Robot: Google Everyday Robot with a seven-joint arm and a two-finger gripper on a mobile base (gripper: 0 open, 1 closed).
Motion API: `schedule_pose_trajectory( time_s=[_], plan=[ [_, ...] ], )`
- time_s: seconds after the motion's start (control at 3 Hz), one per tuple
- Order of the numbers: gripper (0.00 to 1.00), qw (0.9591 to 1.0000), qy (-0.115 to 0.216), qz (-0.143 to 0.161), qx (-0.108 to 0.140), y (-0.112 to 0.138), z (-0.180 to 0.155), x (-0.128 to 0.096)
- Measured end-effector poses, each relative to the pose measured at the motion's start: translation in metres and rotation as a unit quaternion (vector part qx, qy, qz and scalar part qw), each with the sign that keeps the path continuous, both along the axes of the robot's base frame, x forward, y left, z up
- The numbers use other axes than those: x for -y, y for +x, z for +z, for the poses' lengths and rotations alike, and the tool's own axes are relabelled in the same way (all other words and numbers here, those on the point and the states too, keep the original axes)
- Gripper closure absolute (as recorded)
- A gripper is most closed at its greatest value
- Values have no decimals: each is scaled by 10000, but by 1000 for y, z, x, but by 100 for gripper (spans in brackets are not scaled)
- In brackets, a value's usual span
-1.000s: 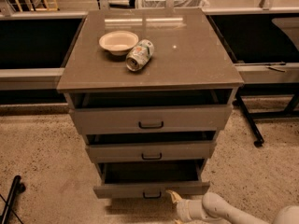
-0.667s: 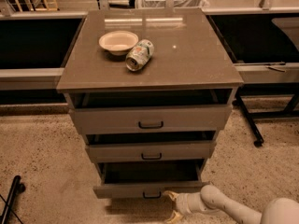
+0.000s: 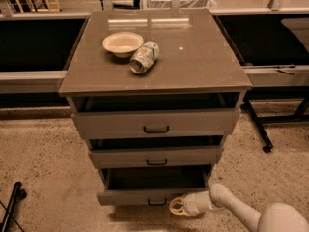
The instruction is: Close bottom drawer
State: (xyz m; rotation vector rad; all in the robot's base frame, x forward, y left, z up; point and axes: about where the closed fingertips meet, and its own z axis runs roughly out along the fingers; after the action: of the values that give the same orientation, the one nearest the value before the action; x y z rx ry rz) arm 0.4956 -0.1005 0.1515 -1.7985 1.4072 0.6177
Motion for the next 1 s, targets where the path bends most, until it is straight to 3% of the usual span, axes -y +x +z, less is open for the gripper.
schedule_pose_trajectory(
  time_s=[0.33, 1.0],
  plan=[
    [68, 9995, -14, -175, 278, 8, -8, 7],
    [21, 9994, -17, -175, 288, 9, -8, 7]
  ],
)
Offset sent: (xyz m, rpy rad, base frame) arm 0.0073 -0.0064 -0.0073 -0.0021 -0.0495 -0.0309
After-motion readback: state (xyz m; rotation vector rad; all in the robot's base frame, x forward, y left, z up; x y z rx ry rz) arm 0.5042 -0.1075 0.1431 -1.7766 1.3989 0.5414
